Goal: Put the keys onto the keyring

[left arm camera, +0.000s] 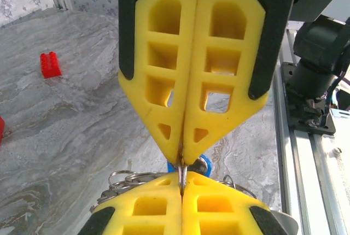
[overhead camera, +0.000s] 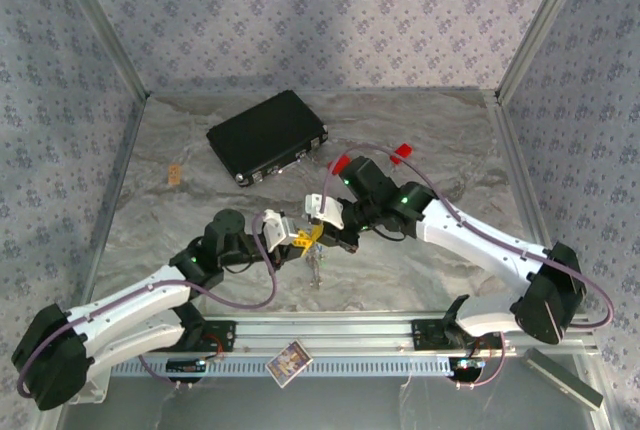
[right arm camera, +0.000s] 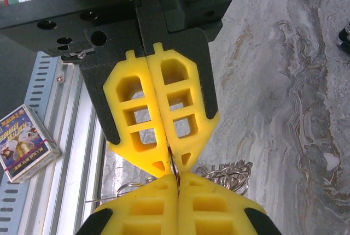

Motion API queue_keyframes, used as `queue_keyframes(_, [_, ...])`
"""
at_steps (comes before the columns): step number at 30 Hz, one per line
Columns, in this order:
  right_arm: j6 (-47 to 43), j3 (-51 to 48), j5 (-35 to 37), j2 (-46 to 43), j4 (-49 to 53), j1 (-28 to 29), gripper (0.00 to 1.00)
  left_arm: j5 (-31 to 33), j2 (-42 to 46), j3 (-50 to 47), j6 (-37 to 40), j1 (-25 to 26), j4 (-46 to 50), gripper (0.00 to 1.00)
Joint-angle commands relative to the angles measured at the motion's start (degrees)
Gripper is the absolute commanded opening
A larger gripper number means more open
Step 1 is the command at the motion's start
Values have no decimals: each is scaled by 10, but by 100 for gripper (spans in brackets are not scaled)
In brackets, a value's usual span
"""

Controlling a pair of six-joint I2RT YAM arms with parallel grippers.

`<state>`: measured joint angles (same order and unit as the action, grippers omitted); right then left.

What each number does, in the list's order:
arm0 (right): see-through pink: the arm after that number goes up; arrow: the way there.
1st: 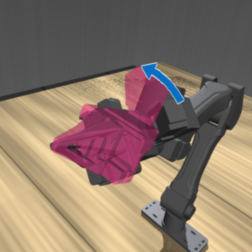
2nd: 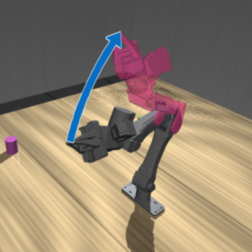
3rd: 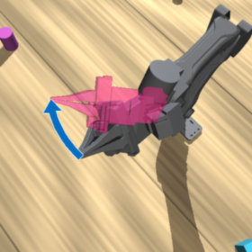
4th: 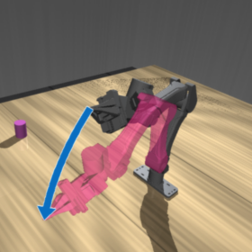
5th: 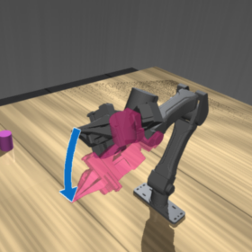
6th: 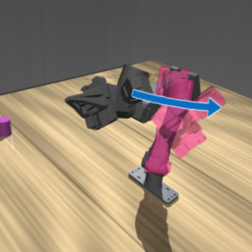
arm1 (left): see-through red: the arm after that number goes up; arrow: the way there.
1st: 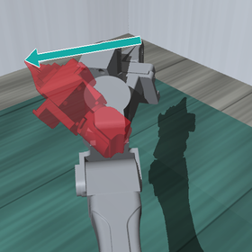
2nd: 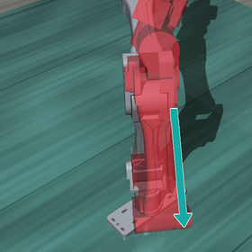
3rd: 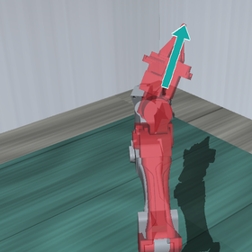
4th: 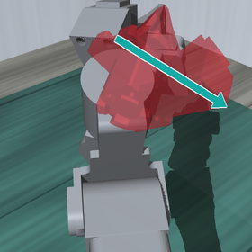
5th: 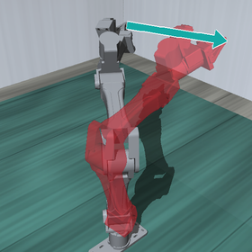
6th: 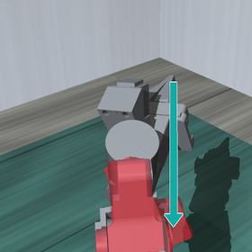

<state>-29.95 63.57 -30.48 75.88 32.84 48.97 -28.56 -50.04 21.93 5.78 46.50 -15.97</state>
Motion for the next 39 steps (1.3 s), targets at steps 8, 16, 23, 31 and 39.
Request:
queue_keyframes(8, [61, -91, -47, -67, -73, -30, 35, -13, 7, 5, -2, 3, -38, 0])
queue_keyframes(16, [69, -98, -42, -65, -102, -31, 33, -15, 7, 1, -2, 2, -48, 0])
queue_keyframes(23, [67, -95, -48, -62, -101, -31, 9, -19, 6, 1, -1, 3, -51, 0])
queue_keyframes(31, [63, -93, -3, -41, -60, -46, 0, -18, 16, -8, 0, 3, -73, 0])
queue_keyframes(39, [74, -68, -34, -5, -48, -37, 3, -19, 5, -8, 9, 4, -107, 0])
